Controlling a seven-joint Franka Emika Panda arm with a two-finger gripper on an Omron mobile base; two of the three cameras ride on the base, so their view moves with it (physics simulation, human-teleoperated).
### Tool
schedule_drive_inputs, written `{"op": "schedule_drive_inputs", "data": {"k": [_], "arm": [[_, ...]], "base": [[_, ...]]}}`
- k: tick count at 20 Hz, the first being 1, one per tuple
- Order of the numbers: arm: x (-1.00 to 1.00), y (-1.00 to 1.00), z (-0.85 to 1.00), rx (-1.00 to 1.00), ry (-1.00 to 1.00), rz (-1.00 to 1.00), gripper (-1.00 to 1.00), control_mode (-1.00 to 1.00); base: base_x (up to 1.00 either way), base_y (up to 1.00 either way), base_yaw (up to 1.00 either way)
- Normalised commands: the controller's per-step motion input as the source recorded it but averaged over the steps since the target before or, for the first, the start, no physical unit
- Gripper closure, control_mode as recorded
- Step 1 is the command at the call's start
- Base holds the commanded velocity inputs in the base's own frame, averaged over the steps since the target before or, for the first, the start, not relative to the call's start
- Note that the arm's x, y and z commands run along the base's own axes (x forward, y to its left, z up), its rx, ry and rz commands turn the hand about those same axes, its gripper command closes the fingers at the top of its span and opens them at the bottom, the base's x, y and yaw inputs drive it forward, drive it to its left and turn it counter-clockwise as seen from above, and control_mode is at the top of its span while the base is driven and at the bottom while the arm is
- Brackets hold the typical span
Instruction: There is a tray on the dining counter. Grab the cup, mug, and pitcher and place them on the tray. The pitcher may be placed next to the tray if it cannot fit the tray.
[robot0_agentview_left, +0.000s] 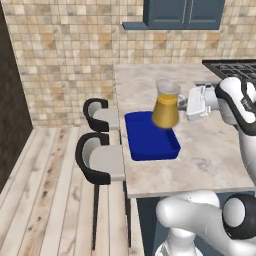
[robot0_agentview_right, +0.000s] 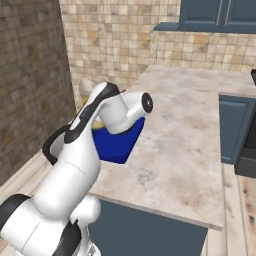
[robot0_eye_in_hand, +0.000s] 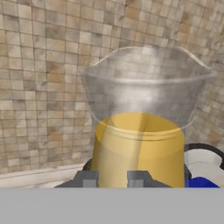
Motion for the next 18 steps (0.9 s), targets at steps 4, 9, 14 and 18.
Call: {"op": "schedule_drive_inputs", "data": {"k": [4,9,14,18], "arm": [[0.60,-0.24,-0.43,-0.06,0.00,0.03,1.00,-1.00],[0.57,-0.12,-0.53,-0.09,0.00,0.04,1.00,-1.00],[0.39,-0.06,-0.34,-0.03,0.00,0.03,1.00,-1.00],[0.33,-0.04,-0.30,0.00,0.03,0.00,1.00,-1.00]], "base": [[0.00,0.00,0.00],[0.00,0.00,0.00],[0.00,0.00,0.00],[0.00,0.00,0.00]]}}
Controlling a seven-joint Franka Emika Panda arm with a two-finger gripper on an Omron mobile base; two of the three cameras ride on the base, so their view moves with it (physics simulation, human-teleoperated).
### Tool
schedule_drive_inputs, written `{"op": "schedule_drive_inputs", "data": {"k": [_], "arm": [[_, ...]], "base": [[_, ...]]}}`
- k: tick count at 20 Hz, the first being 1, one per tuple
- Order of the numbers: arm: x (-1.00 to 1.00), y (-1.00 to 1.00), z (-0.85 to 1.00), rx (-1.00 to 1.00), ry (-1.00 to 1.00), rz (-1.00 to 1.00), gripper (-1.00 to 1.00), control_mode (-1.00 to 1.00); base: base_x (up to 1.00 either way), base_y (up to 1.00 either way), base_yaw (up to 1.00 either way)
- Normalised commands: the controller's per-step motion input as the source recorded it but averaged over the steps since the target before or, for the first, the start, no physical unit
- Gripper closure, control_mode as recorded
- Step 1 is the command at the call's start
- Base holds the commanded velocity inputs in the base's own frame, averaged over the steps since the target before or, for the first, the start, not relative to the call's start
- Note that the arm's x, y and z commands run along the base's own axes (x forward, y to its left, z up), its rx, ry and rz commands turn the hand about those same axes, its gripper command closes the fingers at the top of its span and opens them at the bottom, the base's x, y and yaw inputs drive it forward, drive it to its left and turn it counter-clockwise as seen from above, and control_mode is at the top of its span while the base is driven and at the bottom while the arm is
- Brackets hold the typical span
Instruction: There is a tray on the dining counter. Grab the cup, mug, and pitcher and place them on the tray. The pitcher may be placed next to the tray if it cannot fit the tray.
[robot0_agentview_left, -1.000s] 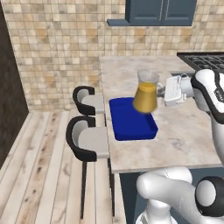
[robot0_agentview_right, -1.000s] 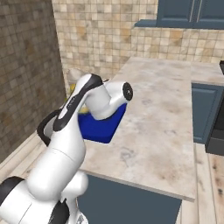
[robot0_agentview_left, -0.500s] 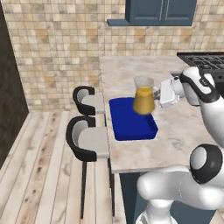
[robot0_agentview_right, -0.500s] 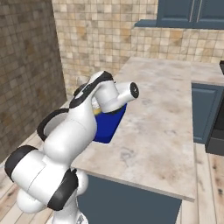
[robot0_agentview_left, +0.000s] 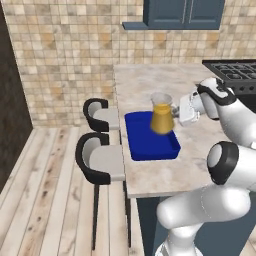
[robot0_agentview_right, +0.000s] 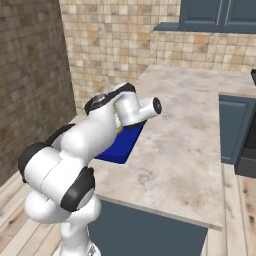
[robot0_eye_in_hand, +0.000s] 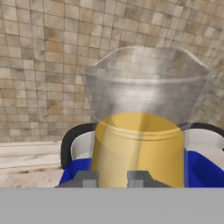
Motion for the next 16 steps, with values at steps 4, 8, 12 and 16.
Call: {"op": "schedule_drive_inputs", "data": {"k": [4,8,12,16], "arm": [[0.45,0.00,-0.34,0.04,0.12,0.00,1.00,-1.00],[0.46,0.00,-0.26,0.00,0.06,0.00,1.00,-1.00],[0.45,-0.01,-0.19,0.00,0.01,0.00,1.00,-1.00],[0.43,-0.01,-0.25,0.00,0.00,0.00,1.00,-1.00]], "base": [[0.00,0.00,0.00],[0.00,0.00,0.00],[0.00,0.00,0.00],[0.00,0.00,0.00]]}}
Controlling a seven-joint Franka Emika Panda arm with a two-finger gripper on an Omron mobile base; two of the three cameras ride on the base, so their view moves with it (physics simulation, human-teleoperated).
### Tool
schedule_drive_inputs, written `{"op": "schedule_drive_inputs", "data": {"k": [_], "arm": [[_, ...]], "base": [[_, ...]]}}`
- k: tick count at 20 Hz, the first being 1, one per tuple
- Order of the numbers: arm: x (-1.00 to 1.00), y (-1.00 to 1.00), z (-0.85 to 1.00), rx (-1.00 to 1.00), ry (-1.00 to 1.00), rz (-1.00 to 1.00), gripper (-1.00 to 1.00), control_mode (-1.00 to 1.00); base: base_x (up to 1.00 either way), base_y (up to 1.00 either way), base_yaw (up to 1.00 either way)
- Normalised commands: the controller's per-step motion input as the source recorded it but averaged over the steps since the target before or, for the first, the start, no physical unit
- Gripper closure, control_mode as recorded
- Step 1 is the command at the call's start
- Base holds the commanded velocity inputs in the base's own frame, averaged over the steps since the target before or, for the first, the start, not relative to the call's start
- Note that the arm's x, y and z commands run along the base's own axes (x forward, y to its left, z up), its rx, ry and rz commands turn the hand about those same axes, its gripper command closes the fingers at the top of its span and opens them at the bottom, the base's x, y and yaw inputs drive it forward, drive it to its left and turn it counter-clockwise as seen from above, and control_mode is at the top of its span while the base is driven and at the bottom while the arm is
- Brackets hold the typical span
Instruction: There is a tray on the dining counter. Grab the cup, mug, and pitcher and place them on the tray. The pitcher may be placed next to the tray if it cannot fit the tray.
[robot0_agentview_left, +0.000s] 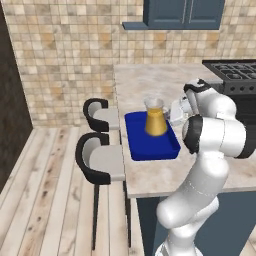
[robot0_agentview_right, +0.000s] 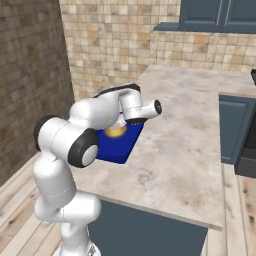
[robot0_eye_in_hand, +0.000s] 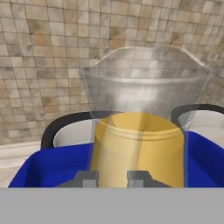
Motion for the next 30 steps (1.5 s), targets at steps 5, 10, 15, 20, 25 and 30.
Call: {"op": "schedule_drive_inputs", "data": {"k": [5,10,15,20,25,30], "arm": [[0.48,-0.01,-0.32,0.00,0.00,0.00,1.00,-1.00],[0.44,-0.09,-0.13,0.00,0.00,0.00,1.00,-1.00],[0.41,-0.06,-0.13,0.00,0.00,0.00,1.00,-1.00],[0.47,0.00,-0.21,0.00,0.00,0.00,1.00,-1.00],[0.51,0.00,-0.23,0.00,0.00,0.00,1.00,-1.00],[0.55,0.00,-0.22,0.00,0.00,0.00,1.00,-1.00]], "base": [[0.00,0.00,0.00],[0.00,0.00,0.00],[0.00,0.00,0.00],[0.00,0.00,0.00],[0.00,0.00,0.00],[0.00,0.00,0.00]]}}
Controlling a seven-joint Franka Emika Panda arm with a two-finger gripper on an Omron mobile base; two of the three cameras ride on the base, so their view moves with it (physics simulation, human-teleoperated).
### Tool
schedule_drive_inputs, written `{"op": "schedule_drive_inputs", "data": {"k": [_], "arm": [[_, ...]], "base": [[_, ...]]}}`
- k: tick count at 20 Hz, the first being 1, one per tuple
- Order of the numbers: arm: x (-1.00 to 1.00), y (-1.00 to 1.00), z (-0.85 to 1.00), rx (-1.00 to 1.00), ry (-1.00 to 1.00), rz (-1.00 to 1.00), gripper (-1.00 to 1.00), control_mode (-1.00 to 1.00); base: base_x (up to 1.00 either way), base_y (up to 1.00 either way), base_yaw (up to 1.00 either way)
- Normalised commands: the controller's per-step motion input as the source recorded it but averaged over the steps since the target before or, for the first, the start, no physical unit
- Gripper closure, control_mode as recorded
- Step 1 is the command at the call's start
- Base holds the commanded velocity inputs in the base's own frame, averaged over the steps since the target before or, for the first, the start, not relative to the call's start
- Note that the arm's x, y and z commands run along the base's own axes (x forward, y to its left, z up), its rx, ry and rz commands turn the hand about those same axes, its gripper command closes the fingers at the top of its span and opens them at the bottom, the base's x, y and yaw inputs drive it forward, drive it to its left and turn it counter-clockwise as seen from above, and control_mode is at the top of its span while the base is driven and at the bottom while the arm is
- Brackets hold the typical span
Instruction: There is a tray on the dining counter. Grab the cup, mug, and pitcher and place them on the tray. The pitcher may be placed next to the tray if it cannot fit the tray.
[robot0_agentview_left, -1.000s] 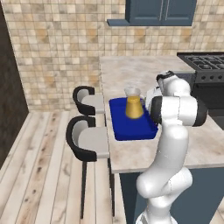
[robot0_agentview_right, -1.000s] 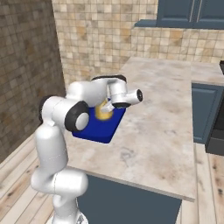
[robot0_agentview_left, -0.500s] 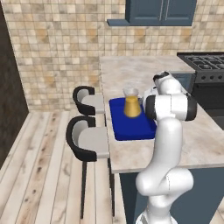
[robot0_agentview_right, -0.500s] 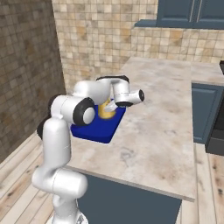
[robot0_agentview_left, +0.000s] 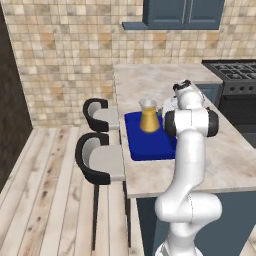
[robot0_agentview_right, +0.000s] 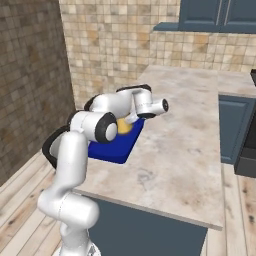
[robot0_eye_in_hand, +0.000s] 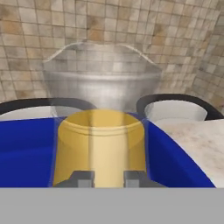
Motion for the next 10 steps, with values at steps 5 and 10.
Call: {"op": "schedule_drive_inputs", "data": {"k": [5,10], "arm": [[0.14,0.00,-0.27,0.00,0.00,0.02,1.00,-1.00],[-0.41,0.00,-0.14,0.00,-0.02,0.02,-1.00,-1.00]], "base": [[0.00,0.00,0.00],[0.00,0.00,0.00]]}}
